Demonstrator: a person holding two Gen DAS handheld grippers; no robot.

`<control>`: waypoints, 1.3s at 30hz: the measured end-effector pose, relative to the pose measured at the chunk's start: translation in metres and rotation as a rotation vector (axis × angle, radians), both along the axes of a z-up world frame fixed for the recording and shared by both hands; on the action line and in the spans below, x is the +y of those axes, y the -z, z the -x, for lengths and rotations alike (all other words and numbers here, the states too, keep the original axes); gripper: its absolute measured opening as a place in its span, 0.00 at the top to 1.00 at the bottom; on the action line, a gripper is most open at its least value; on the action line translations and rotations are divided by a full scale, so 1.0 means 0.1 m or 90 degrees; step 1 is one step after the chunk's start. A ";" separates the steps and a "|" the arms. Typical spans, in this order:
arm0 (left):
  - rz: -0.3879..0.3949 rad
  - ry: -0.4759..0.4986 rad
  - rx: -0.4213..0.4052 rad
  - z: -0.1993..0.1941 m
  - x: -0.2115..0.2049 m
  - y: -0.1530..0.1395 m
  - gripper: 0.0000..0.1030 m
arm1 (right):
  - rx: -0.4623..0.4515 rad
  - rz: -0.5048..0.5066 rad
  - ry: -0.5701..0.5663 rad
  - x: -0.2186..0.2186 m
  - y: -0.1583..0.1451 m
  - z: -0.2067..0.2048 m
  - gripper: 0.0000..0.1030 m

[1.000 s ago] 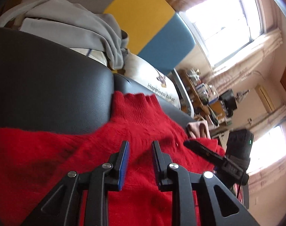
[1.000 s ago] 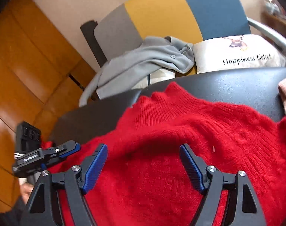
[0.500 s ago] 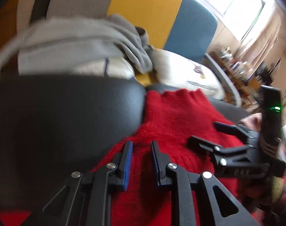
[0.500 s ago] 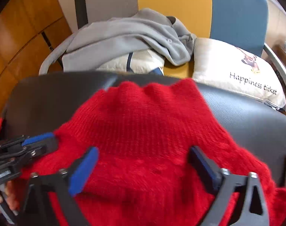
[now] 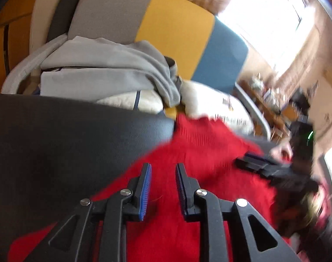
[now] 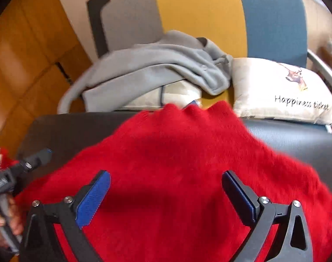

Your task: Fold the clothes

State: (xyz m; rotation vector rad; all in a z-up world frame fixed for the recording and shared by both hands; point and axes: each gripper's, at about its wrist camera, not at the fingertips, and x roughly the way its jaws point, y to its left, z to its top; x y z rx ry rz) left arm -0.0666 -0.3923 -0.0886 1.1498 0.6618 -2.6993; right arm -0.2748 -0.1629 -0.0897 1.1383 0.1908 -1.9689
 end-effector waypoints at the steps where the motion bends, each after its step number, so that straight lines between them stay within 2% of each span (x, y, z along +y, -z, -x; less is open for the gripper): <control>1: 0.016 0.004 -0.008 -0.12 0.04 0.02 0.78 | -0.006 0.003 -0.010 0.07 -0.03 -0.10 0.00; 3: 0.018 -0.016 -0.010 -0.37 -0.02 0.03 0.78 | -0.017 0.011 -0.033 0.22 -0.08 -0.37 0.00; 8: -0.105 -0.130 0.027 -1.09 -0.52 -0.03 0.78 | -0.084 0.049 -0.108 0.53 -0.14 -1.15 0.00; 9: -0.117 -0.152 0.035 -1.30 -0.61 -0.07 0.78 | -0.094 0.056 -0.124 0.57 -0.13 -1.32 0.00; 13: -0.084 -0.203 0.035 -2.11 -0.72 -0.27 0.78 | -0.127 0.078 -0.189 0.53 -0.08 -1.99 0.00; 15: -0.037 -0.206 0.007 -2.54 -0.65 -0.32 0.72 | -0.128 0.074 -0.228 0.40 -0.02 -2.34 0.00; 17: -0.013 -0.213 -0.022 -2.87 -0.56 -0.27 0.69 | -0.120 0.061 -0.265 0.27 0.05 -2.69 0.00; 21: -0.061 -0.202 -0.067 -3.36 -0.37 0.03 0.60 | -0.104 0.051 -0.315 0.01 0.13 -3.20 0.00; 25: -0.135 -0.204 -0.074 -3.46 -0.26 0.34 0.57 | -0.083 0.041 -0.324 -0.13 0.18 -3.43 0.00; 27: -0.135 -0.207 -0.047 -3.43 -0.19 0.37 0.48 | -0.060 0.024 -0.324 -0.18 0.21 -3.49 0.00; 29: -0.123 -0.215 -0.045 -3.33 -0.17 0.39 0.48 | -0.039 0.009 -0.325 -0.21 0.25 -3.55 0.00; 31: -0.087 -0.217 -0.067 -3.17 -0.14 0.37 0.56 | -0.025 0.008 -0.331 -0.20 0.29 -3.55 0.00; 32: -0.062 -0.218 -0.079 -3.09 -0.13 0.33 0.78 | -0.018 0.010 -0.334 -0.20 0.30 -3.56 0.00; 34: -0.019 -0.228 -0.063 -2.97 -0.19 0.09 0.85 | -0.003 0.021 -0.337 -0.17 0.33 -3.58 0.00; 36: 0.024 -0.239 -0.048 -2.86 -0.25 -0.15 0.88 | 0.008 0.049 -0.336 -0.11 0.36 -3.58 0.00; 38: 0.067 -0.249 -0.032 -2.74 -0.32 -0.39 0.95 | 0.003 0.074 -0.332 -0.07 0.37 -3.55 0.00; 39: 0.088 -0.254 -0.024 -2.68 -0.35 -0.51 0.95 | -0.004 0.085 -0.329 -0.06 0.38 -3.54 0.00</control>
